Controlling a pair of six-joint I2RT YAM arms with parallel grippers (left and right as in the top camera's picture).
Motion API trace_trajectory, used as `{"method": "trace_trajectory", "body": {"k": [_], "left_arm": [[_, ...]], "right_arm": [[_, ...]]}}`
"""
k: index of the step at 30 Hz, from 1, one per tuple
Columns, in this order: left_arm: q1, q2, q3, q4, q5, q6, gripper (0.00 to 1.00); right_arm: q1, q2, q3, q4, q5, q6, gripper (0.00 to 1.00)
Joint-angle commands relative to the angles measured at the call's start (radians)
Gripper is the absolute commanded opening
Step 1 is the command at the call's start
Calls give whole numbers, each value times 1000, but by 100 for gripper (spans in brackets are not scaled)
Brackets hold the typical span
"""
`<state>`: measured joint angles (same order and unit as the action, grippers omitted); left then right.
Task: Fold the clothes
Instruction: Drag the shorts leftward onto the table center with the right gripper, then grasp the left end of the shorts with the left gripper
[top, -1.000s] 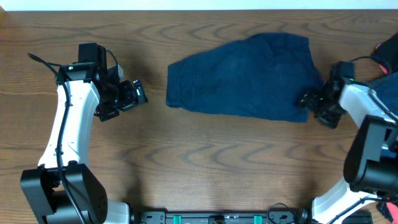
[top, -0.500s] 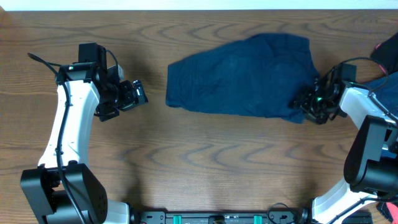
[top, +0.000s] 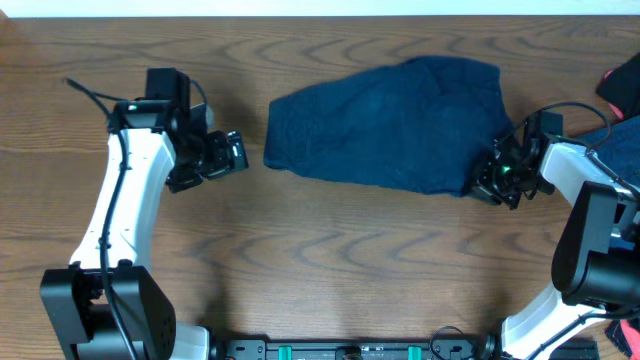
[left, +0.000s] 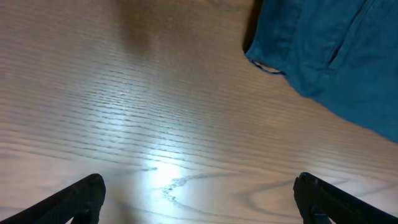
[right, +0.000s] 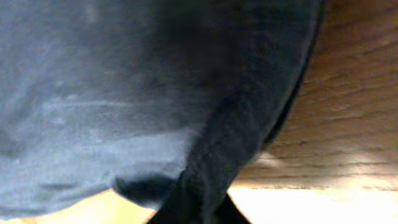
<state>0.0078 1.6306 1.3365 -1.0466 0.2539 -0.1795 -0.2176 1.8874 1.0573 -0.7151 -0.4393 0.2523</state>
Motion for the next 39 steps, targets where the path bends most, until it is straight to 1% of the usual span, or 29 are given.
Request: {"method": "trace_trajectory", "body": {"k": [1, 6, 9, 11, 13, 16, 17, 18, 20, 21, 23, 25, 27, 30, 33, 34, 37, 39], "left_arm": [[-18, 5, 9, 18, -72, 14, 98], [-27, 37, 8, 77, -72, 14, 98], [-35, 97, 8, 101, -48, 8, 98], [-45, 143, 8, 121, -31, -19, 99], [-58, 200, 8, 164, 0, -73, 99], [-72, 277, 8, 227, 1, -191, 100], [-74, 298, 8, 245, 12, -212, 100], [-78, 319, 8, 266, 42, -219, 100], [-85, 358, 8, 304, 122, -219, 98], [-89, 377, 8, 317, 143, -224, 96], [-97, 410, 8, 329, 151, -276, 96], [-106, 435, 8, 349, 183, -290, 95], [-119, 454, 8, 360, 192, -316, 89], [-141, 463, 8, 358, 198, -347, 71], [-165, 462, 8, 354, 217, -350, 58], [-169, 462, 8, 348, 218, -351, 49], [-173, 462, 8, 336, 218, -361, 32], [-169, 462, 8, 330, 216, -357, 14]], "right_arm": [[0, -25, -19, -12, 27, -58, 1], [0, -221, -6, -8, -14, -74, 1], [0, -343, -6, 2, -14, -50, 1], [2, -401, -6, 2, -13, -43, 1], [3, -450, -6, 1, -13, -40, 1], [3, -476, -6, 0, -13, -34, 1], [3, -476, -6, -1, -14, -28, 1], [3, -476, -6, -4, -14, -28, 1], [3, -473, -6, -6, -13, -29, 1], [3, -473, -6, -7, -13, -29, 1], [3, -473, -6, -6, -13, -29, 1], [3, -473, -6, -7, -10, -29, 1], [3, -473, -6, -8, -10, -29, 1], [3, -473, -6, -7, -10, -29, 1], [3, -473, -6, -6, -6, -29, 1], [3, -473, -6, -6, -2, -29, 1], [3, -473, -6, -4, 11, -29, 1], [3, -473, -6, -1, 19, -29, 1]]}}
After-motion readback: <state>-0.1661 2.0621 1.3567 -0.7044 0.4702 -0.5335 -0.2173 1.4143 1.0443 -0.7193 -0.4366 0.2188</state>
